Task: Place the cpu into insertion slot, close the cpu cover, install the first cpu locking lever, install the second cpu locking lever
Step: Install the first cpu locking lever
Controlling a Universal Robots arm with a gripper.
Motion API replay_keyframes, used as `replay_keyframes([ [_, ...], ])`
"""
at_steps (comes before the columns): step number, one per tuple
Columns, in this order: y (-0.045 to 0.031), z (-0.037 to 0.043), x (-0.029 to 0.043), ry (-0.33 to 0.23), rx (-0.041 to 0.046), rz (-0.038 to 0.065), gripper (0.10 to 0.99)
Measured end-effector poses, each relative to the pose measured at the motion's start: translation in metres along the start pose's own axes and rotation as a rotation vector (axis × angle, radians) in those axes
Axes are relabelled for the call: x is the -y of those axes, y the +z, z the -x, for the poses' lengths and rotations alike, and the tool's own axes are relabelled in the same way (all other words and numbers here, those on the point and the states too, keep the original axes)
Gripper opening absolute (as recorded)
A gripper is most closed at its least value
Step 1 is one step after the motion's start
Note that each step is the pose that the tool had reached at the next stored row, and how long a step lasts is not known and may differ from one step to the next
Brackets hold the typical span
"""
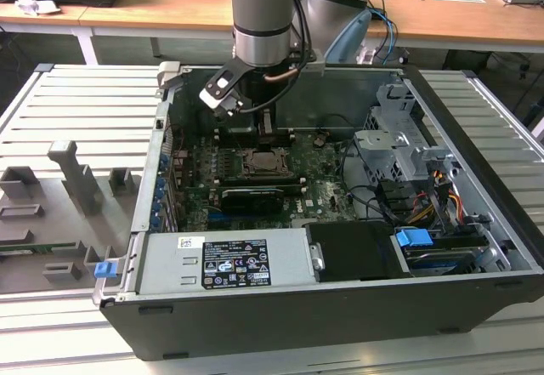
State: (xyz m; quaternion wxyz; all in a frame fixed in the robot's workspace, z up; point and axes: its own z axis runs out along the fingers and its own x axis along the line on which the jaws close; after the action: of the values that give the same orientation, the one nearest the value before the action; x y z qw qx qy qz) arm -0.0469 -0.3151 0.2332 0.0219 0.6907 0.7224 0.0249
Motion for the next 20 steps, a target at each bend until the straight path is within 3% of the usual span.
replay_keyframes([
  [13,-0.0029,0.0000,-0.0002,0.000,-0.0001,0.000,0.106],
  [20,-0.0148,0.0000,-0.0011,0.000,0.0001,0.000,0.106],
])
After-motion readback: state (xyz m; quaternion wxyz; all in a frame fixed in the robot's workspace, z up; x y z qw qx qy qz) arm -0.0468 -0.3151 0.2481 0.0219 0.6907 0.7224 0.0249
